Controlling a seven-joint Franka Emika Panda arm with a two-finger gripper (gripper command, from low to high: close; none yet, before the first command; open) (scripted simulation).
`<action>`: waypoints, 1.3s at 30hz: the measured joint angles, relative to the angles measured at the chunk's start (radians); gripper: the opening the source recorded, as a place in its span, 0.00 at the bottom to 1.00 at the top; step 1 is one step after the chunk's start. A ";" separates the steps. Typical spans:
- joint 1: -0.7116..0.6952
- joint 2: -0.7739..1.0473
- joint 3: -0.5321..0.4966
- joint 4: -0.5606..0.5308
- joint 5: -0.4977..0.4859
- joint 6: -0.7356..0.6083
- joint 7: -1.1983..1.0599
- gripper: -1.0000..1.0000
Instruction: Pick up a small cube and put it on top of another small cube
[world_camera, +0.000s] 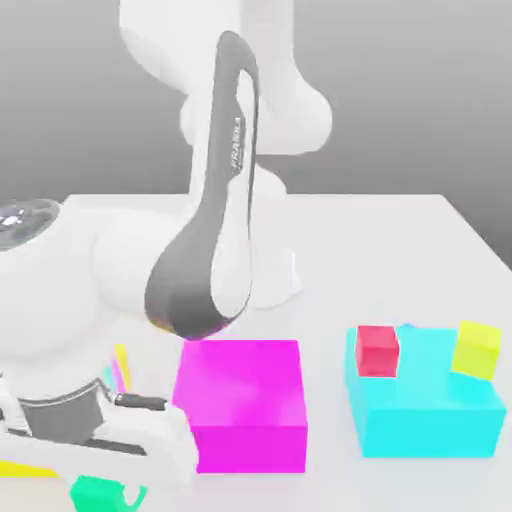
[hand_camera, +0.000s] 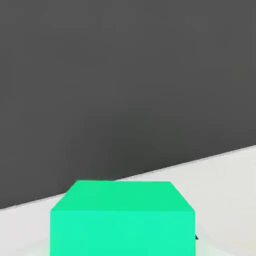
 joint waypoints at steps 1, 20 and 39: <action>0.027 -0.015 0.017 -0.011 0.010 -0.008 0.033 0.00; 0.615 -0.407 0.407 -0.382 0.083 -0.048 0.778 0.00; 0.401 -0.545 0.584 -0.790 -0.421 0.330 1.165 0.00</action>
